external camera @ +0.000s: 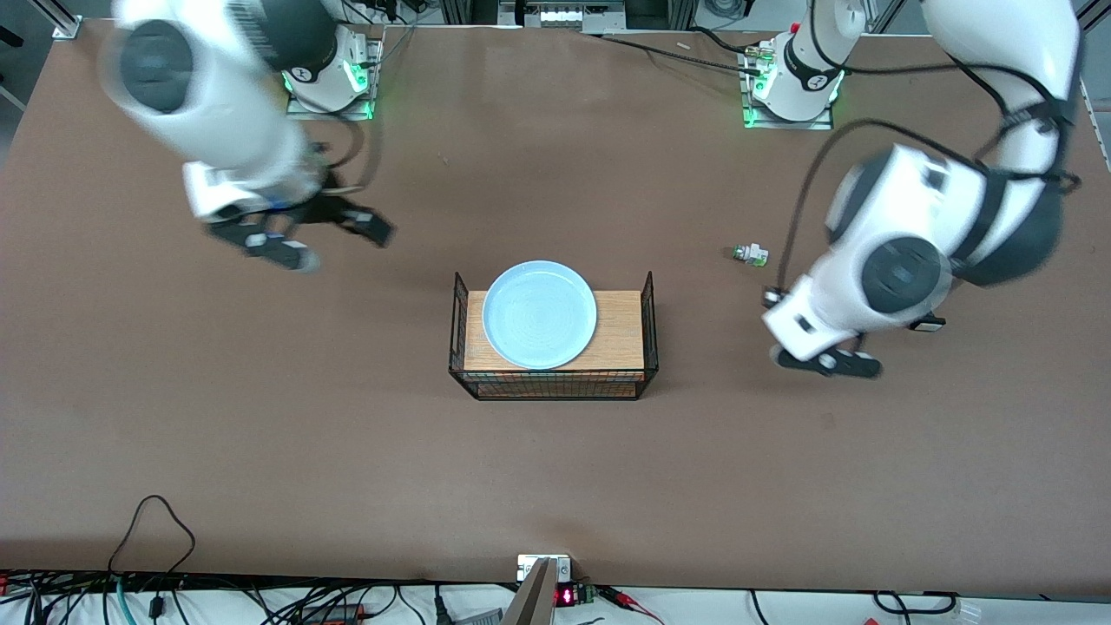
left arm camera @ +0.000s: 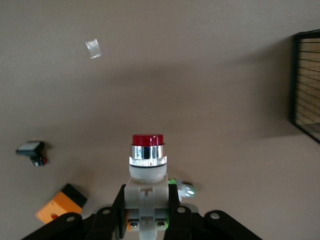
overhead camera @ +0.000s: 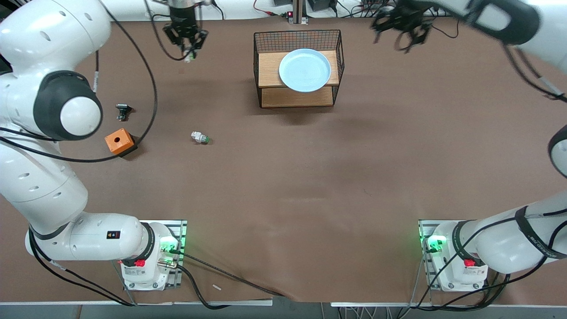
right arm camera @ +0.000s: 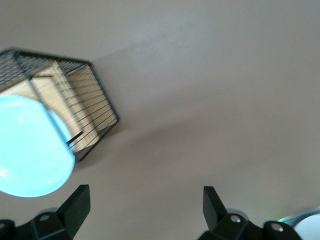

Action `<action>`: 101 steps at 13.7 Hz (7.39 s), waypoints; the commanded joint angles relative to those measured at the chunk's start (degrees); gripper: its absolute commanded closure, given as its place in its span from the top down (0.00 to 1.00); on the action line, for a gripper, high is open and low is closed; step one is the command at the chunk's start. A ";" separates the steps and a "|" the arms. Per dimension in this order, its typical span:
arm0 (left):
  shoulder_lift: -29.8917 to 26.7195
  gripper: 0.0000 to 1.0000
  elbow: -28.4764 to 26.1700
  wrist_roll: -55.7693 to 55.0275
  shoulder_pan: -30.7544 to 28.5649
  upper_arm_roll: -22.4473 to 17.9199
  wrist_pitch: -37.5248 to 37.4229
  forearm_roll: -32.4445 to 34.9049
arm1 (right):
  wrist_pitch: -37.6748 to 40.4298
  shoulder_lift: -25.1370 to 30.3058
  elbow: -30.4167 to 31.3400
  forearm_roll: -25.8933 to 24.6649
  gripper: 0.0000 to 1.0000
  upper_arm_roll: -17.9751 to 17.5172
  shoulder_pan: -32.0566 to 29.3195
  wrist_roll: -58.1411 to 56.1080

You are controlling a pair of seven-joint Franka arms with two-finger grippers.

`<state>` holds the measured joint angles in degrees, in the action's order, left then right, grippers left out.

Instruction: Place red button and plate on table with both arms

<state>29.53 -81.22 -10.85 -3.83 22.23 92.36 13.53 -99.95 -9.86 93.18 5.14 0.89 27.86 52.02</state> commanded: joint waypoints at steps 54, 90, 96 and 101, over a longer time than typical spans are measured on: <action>-27.86 1.00 -15.28 8.66 6.03 -17.84 2.65 -14.58 | 14.53 -8.95 -12.70 -2.05 0.00 2.54 -22.14 -43.65; -27.78 1.00 -15.19 10.94 6.03 -17.84 2.56 -14.58 | 12.59 -0.78 -11.54 -6.28 1.00 2.53 -25.93 -51.84; -27.69 1.00 -15.28 12.70 5.77 -17.84 2.56 -14.58 | 7.23 5.73 -1.94 -6.11 1.00 2.62 -26.01 -52.19; -27.69 1.00 -15.28 12.70 5.59 -17.92 2.56 -14.67 | 10.04 5.64 -4.76 -5.93 1.00 2.62 -26.10 -52.19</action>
<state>1.21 -98.06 0.32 2.01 4.60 96.16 0.01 -90.98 -4.63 88.85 -0.90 3.44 1.66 -0.55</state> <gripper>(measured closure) 0.000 0.000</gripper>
